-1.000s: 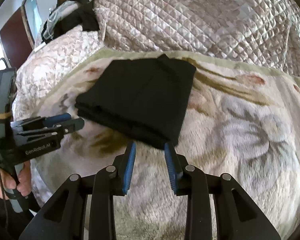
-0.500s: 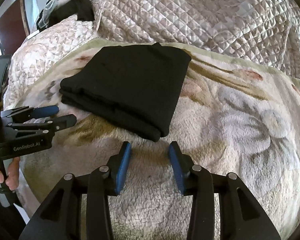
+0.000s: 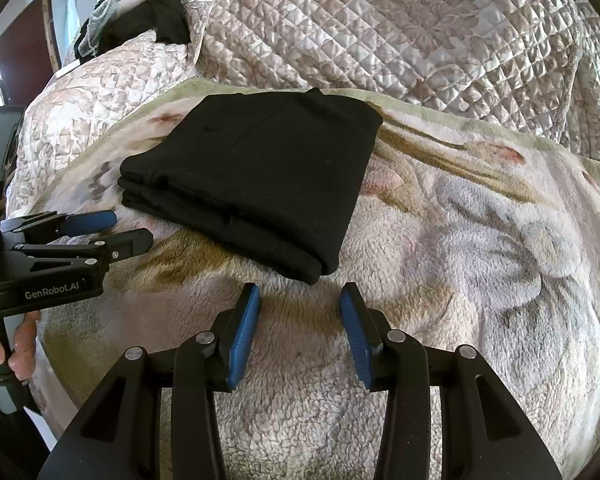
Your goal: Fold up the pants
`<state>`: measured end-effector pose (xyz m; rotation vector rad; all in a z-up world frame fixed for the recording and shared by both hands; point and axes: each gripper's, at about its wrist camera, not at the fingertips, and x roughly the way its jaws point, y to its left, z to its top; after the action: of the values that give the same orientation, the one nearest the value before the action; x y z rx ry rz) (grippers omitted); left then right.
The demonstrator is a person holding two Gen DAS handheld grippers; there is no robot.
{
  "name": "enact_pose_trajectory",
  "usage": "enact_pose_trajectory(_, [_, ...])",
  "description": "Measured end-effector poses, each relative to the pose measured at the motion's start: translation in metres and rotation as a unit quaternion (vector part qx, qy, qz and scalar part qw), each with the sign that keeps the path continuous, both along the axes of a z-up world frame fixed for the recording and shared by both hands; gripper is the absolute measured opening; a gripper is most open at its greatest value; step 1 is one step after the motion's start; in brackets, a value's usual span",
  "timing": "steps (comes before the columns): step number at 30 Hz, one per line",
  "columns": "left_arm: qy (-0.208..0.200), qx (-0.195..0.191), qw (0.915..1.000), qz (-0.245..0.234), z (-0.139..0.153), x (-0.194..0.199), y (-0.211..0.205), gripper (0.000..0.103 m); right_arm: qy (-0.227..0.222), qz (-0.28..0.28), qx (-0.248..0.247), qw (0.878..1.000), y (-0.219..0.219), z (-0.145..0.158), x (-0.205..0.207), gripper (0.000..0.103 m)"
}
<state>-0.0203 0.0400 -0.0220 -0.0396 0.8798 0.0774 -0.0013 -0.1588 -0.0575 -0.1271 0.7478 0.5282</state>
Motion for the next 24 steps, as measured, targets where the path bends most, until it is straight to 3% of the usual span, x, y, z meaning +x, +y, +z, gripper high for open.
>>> enact_pose_trajectory(24, [0.002,0.001,1.0000,0.000,0.0004,0.0008,0.0013,0.070,-0.002,0.000,0.000,1.000,0.0009,-0.0006,-0.0011,0.045])
